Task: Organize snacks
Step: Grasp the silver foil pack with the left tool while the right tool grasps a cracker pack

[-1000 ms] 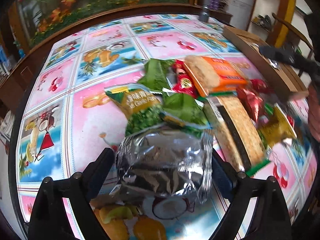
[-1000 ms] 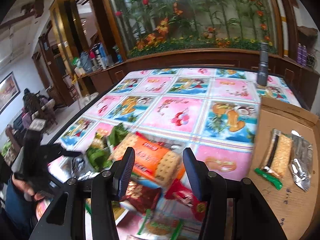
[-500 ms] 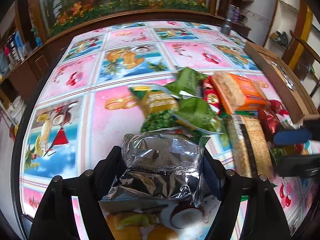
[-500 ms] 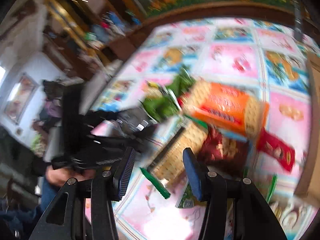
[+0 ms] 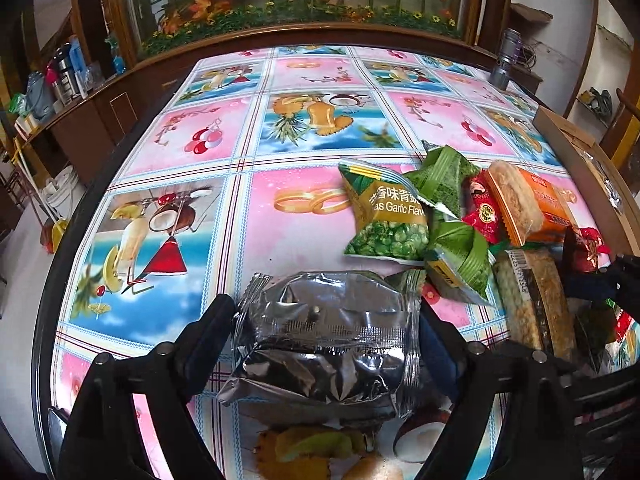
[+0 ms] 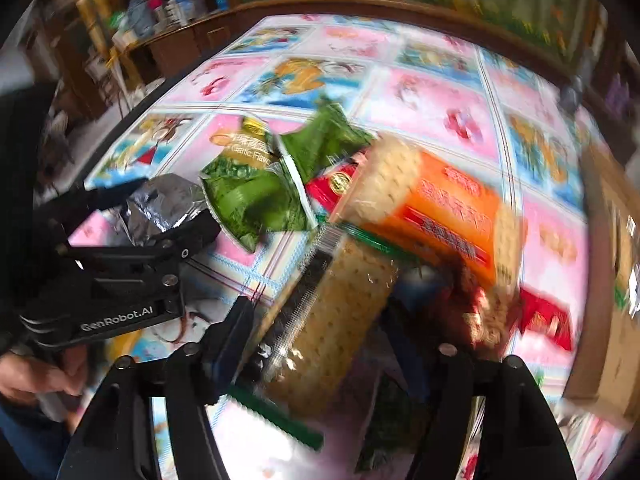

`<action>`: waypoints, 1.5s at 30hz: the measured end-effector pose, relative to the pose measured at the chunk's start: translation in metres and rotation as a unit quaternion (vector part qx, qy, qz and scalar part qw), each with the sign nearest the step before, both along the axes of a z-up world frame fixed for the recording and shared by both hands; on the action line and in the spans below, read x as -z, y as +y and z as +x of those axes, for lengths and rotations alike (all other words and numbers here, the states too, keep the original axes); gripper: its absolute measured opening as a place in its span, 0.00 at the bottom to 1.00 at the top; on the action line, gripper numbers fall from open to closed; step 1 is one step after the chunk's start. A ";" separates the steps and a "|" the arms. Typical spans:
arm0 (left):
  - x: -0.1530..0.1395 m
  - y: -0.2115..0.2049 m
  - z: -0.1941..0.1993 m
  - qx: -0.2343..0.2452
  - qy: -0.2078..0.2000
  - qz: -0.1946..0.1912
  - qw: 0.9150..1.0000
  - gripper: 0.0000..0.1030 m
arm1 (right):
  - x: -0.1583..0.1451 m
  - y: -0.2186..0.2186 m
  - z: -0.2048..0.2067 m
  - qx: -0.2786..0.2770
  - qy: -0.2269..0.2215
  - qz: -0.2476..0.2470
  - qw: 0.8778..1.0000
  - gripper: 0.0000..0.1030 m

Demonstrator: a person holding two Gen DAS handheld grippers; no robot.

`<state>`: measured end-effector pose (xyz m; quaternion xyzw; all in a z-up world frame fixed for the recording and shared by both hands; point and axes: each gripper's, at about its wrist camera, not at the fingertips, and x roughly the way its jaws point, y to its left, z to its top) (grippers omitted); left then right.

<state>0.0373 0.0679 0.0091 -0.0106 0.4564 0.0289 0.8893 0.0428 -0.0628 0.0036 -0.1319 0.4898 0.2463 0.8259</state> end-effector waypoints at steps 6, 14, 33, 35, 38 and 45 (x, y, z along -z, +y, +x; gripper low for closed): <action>-0.002 0.004 0.001 -0.015 -0.006 0.000 1.000 0.74 | -0.001 0.000 -0.009 -0.030 -0.063 -0.016 0.997 0.50; -0.002 -0.002 0.004 -0.010 -0.010 0.010 1.000 0.71 | -0.002 0.006 -0.028 -0.056 -0.134 -0.047 0.988 0.50; -0.005 -0.007 0.001 0.000 -0.016 0.020 1.000 0.71 | -0.019 0.005 -0.041 -0.056 -0.193 -0.041 0.979 0.50; -0.005 -0.008 0.001 0.000 -0.016 0.020 1.000 0.71 | -0.019 0.005 -0.042 -0.056 -0.193 -0.040 0.979 0.50; -0.005 -0.008 0.001 0.000 -0.017 0.020 1.000 0.71 | -0.019 0.005 -0.042 -0.056 -0.195 -0.041 0.978 0.50; -0.005 -0.009 0.001 0.001 -0.019 0.021 1.000 0.71 | -0.021 0.006 -0.042 -0.055 -0.197 -0.039 0.978 0.50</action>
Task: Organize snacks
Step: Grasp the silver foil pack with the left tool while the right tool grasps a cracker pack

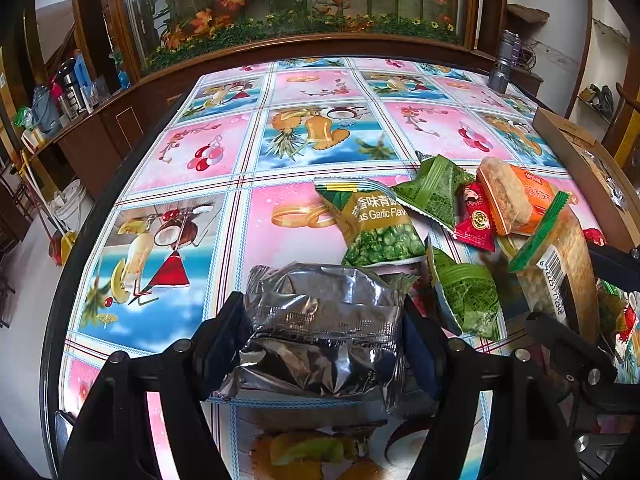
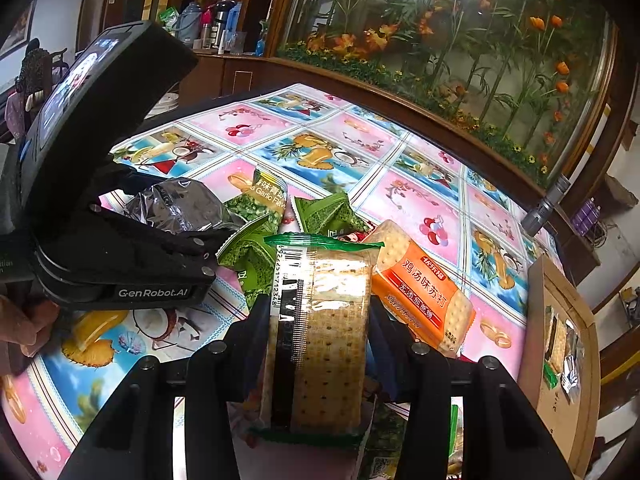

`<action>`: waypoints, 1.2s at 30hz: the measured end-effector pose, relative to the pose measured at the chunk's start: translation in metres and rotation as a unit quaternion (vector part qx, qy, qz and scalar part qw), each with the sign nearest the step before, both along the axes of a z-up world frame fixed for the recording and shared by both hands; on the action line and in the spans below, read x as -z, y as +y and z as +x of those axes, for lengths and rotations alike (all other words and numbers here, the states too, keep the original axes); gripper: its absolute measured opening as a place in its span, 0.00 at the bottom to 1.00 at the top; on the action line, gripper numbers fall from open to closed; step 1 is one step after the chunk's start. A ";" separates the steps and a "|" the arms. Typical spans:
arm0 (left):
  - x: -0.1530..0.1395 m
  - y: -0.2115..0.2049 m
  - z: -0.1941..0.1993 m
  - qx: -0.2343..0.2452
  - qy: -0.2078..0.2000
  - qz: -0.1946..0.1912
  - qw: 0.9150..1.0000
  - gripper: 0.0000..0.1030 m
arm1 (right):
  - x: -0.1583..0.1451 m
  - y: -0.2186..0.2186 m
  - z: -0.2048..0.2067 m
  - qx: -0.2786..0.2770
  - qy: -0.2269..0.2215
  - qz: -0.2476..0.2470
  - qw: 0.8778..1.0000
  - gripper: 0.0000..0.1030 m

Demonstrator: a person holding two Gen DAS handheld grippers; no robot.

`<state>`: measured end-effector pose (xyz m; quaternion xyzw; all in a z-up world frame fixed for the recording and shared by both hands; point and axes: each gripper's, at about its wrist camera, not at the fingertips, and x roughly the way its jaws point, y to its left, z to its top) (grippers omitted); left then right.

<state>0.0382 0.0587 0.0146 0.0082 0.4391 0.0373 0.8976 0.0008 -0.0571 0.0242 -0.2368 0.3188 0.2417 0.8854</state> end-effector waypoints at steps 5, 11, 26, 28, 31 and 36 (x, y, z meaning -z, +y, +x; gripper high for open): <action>0.000 0.000 0.000 0.000 0.000 0.001 1.000 0.71 | -0.001 0.000 0.000 0.000 -0.001 0.001 1.000 0.50; -0.003 0.000 -0.001 0.002 -0.005 -0.001 1.000 0.71 | -0.002 0.000 0.000 0.001 -0.002 0.003 1.000 0.50; -0.018 -0.002 -0.008 -0.013 -0.051 0.027 0.998 0.71 | -0.010 -0.007 0.002 0.015 -0.007 0.037 0.999 0.50; -0.019 -0.002 -0.008 -0.017 -0.058 0.037 0.998 0.71 | -0.011 -0.008 0.002 0.017 -0.007 0.042 0.999 0.50; -0.019 -0.003 -0.008 -0.017 -0.060 0.045 0.997 0.71 | -0.013 -0.010 0.003 0.019 -0.006 0.051 0.998 0.50; -0.019 -0.005 -0.009 -0.018 -0.063 0.057 0.996 0.71 | -0.015 -0.012 0.002 0.019 -0.008 0.060 0.998 0.50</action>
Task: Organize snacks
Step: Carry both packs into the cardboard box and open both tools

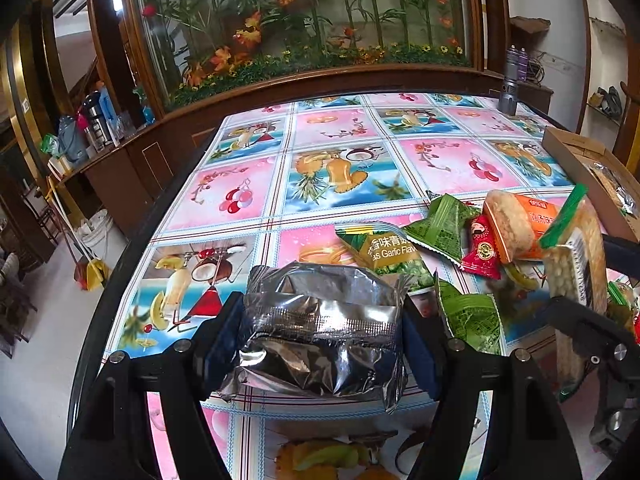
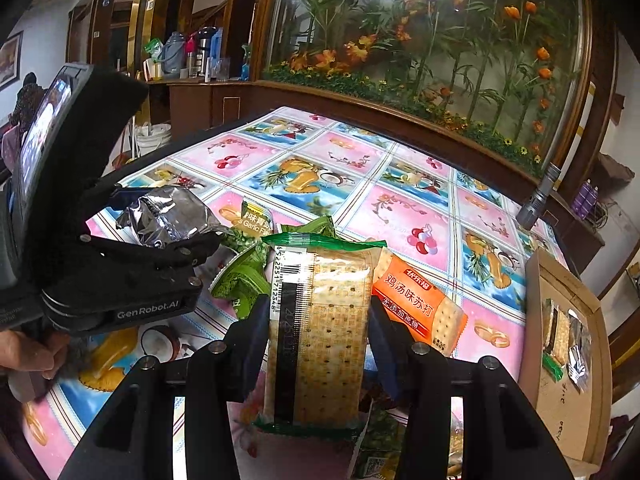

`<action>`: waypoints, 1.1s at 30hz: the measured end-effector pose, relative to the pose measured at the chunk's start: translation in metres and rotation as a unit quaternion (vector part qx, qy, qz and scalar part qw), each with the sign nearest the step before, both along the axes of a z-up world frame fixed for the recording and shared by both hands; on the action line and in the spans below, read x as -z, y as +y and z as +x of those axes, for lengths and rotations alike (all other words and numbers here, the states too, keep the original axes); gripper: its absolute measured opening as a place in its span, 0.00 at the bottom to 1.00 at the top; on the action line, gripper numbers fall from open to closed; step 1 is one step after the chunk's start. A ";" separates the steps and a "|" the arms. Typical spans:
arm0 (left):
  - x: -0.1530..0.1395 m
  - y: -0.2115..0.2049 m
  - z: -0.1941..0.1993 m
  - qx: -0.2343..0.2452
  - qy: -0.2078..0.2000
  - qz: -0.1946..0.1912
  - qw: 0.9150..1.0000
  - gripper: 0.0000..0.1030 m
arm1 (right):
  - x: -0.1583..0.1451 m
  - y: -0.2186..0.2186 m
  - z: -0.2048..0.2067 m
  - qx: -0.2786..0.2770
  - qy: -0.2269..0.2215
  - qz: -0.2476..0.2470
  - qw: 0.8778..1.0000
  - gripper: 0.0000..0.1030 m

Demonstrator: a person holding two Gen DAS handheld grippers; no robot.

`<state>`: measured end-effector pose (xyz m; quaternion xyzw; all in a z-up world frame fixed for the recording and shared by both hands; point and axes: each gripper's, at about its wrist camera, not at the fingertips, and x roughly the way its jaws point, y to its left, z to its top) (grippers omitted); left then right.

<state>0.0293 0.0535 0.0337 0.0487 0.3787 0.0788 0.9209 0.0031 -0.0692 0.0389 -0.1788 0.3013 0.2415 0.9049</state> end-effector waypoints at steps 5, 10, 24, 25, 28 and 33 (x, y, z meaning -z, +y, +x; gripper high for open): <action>0.001 0.000 0.000 0.001 0.000 0.000 1.000 0.71 | -0.003 -0.003 0.000 0.000 -0.001 0.010 1.000 0.50; 0.000 0.000 0.000 0.000 -0.001 0.000 1.000 0.71 | -0.004 -0.003 0.000 0.000 -0.001 0.015 1.000 0.50; -0.005 0.002 -0.001 0.003 -0.008 -0.015 1.000 0.71 | -0.009 -0.010 0.002 0.010 -0.009 0.026 1.000 0.50; -0.005 0.002 -0.001 0.003 -0.009 -0.016 1.000 0.71 | -0.009 -0.010 0.002 0.010 -0.009 0.026 1.000 0.50; -0.007 0.004 -0.003 0.005 -0.016 -0.024 1.000 0.71 | -0.010 -0.011 0.003 0.012 -0.010 0.028 1.000 0.50; -0.011 0.004 -0.004 0.009 -0.029 -0.035 0.999 0.71 | -0.019 -0.024 0.009 0.027 -0.014 0.051 0.998 0.50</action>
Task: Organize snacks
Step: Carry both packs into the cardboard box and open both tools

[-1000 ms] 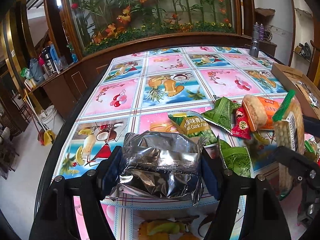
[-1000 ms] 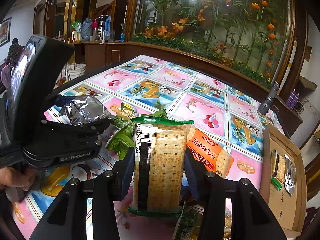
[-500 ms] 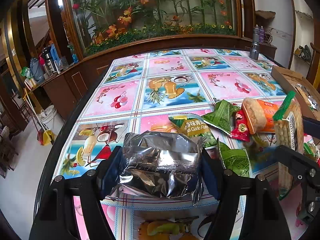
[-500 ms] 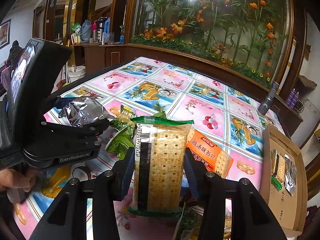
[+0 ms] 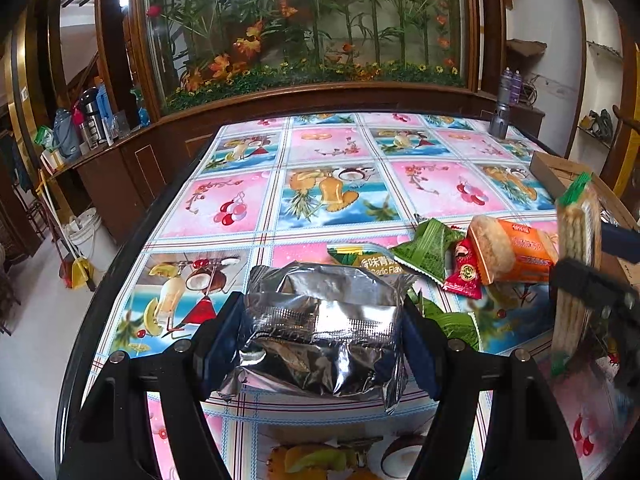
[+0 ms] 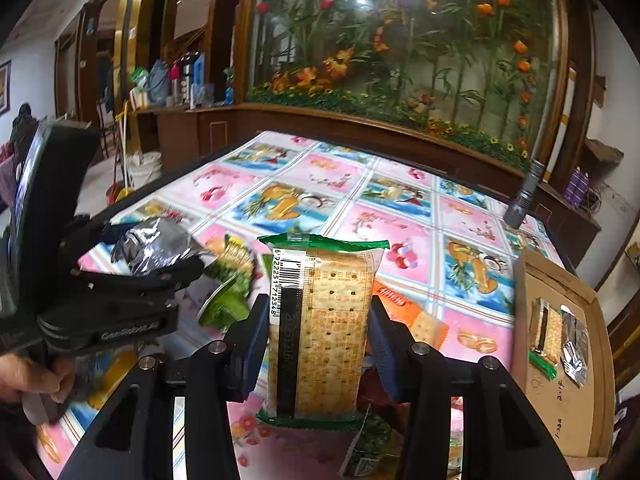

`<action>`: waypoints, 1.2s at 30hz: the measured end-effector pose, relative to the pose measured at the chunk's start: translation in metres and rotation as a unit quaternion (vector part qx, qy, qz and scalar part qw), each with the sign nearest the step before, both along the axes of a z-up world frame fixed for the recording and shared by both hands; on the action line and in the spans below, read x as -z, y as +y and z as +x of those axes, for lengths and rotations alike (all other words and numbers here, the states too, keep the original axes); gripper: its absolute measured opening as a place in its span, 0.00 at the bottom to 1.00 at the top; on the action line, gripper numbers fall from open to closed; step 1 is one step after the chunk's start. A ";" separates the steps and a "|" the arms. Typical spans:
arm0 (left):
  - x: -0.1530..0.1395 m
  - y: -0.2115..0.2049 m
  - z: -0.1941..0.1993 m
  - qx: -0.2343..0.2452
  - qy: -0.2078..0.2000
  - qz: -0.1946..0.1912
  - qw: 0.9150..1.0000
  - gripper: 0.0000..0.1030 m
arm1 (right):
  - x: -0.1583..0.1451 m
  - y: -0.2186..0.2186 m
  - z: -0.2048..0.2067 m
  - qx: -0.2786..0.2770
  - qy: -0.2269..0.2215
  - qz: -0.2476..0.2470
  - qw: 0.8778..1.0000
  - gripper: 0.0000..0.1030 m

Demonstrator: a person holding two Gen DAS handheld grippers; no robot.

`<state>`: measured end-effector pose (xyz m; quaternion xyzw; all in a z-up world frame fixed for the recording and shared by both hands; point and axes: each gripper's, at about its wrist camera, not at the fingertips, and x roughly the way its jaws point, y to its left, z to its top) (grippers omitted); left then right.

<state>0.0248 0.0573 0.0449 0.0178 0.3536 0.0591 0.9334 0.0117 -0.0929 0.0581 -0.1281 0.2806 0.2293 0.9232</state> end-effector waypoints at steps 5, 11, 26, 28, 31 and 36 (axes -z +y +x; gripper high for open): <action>-0.003 0.002 -0.002 0.001 -0.011 -0.013 1.000 0.71 | -0.007 -0.016 0.010 0.019 0.007 0.027 0.999 0.50; -0.011 0.009 -0.006 0.003 -0.033 -0.048 0.998 0.71 | -0.015 -0.037 0.023 0.042 0.012 0.056 0.997 0.50; -0.012 0.009 -0.009 -0.009 -0.049 -0.045 0.998 0.71 | -0.026 -0.106 0.059 0.119 0.046 0.137 0.982 0.49; -0.013 0.009 -0.009 -0.005 -0.052 -0.048 0.998 0.71 | -0.029 -0.118 0.063 0.133 0.045 0.147 0.979 0.49; -0.012 0.006 -0.008 0.001 -0.052 -0.043 0.998 0.71 | -0.034 -0.147 0.070 0.157 0.047 0.180 0.970 0.49; -0.012 -0.004 -0.006 0.013 -0.053 -0.036 0.998 0.71 | -0.042 -0.195 0.081 0.187 0.054 0.235 0.952 0.49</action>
